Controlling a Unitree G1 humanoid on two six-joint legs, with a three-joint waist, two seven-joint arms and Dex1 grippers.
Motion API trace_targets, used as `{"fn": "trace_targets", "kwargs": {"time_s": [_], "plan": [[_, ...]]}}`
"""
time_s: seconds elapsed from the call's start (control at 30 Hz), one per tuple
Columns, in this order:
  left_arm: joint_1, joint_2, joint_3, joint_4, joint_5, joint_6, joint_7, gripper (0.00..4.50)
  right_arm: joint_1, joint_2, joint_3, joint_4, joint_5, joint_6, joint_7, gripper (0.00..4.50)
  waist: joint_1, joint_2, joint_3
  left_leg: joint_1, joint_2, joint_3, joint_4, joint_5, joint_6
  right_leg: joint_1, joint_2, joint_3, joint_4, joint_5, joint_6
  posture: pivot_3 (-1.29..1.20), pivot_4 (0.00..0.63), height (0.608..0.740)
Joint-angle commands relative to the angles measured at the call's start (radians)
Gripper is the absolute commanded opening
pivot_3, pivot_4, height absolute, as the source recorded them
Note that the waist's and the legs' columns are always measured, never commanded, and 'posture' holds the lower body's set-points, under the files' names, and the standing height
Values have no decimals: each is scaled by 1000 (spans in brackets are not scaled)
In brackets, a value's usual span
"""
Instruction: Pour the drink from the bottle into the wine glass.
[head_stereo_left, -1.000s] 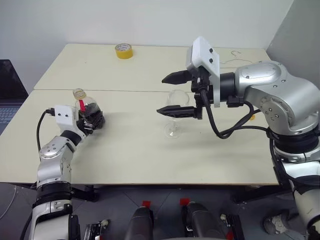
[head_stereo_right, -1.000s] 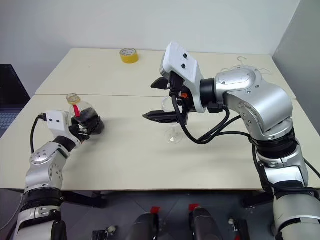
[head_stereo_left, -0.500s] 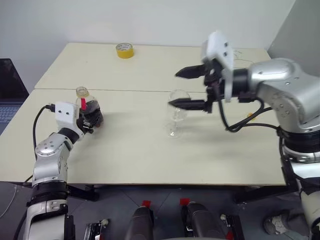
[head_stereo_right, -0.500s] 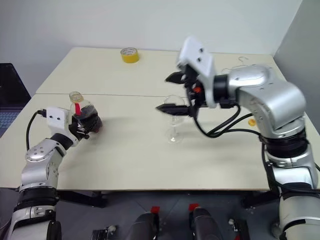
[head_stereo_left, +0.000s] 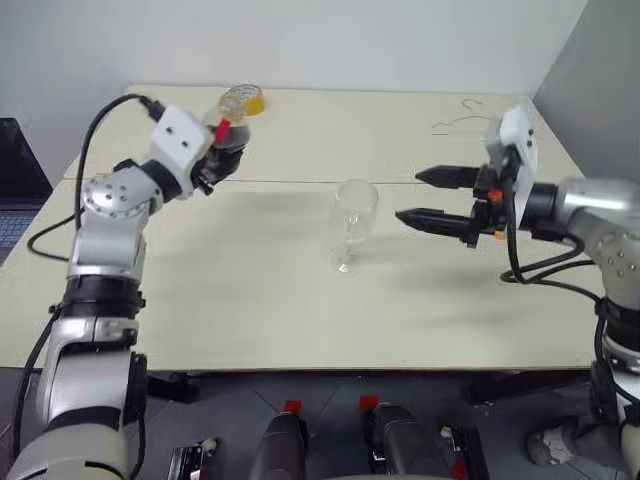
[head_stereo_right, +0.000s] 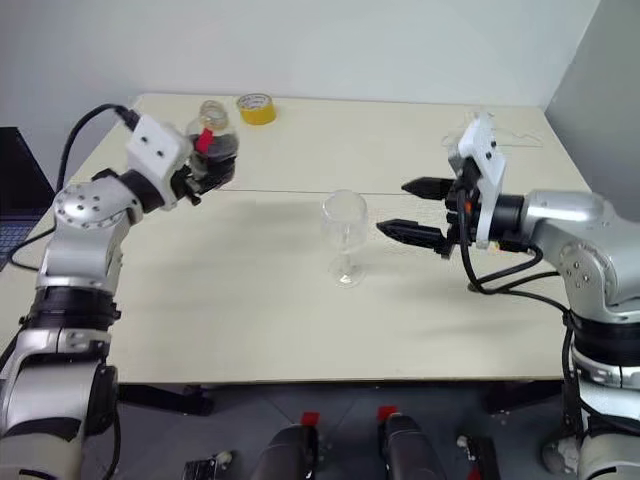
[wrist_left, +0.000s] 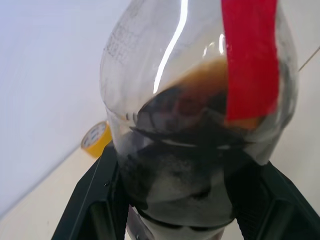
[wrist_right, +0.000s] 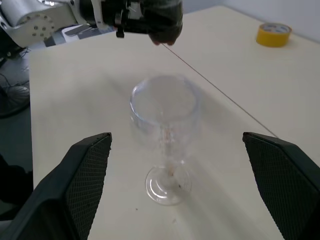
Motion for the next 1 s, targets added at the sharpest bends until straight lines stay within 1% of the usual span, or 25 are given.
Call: {"fn": "trace_targets", "kwargs": {"time_s": [0.03, 0.1, 0.17, 0.33, 0.63, 1.0], "plan": [[-76, 1, -29, 38, 54, -93, -5, 2616, 21, 3, -53, -57, 31, -16, -41, 4500, -2, 0, 0, 0, 0, 1, 0, 0, 0, -1, 0, 1, 0, 0, 0, 0, 150, 740], [-91, -1, -55, 68, 88, -138, 0, 2616, 41, 15, -84, -78, 65, -22, -56, 4500, -3, 0, 0, 0, 0, 1, 0, 0, 0, -1, 0, 1, 1, 0, 0, 0, 150, 740], [-107, -10, -72, 89, 113, -171, 11, 2616, 71, 31, -119, -106, 98, -68, -41, 4500, -3, 0, 0, 0, 0, 0, 0, 0, 0, -1, 0, 1, 1, 0, 0, 0, 150, 740], [-145, -38, -117, 118, 172, -242, 21, 2616, 155, 29, -146, -155, 138, -134, -13, 4500, 3, 0, 0, -2, 0, -1, 1, 0, 0, -1, 1, 0, 0, 0, 0, 0, 150, 740], [-173, -91, -166, 129, 225, -337, 11, 2616, 280, 31, -149, -184, 145, -231, -28, 4500, 4, 0, 0, -2, -1, 0, 3, 0, 0, 0, 0, 0, 0, 1, 2, 0, 150, 740], [-220, -119, -204, 139, 294, -415, 37, 2616, 365, 46, -172, -191, 133, -355, -74, 4500, 3, 0, 0, -2, -1, 0, 5, 0, 0, 0, 1, 1, 3, 1, 2, 0, 150, 740]]}}
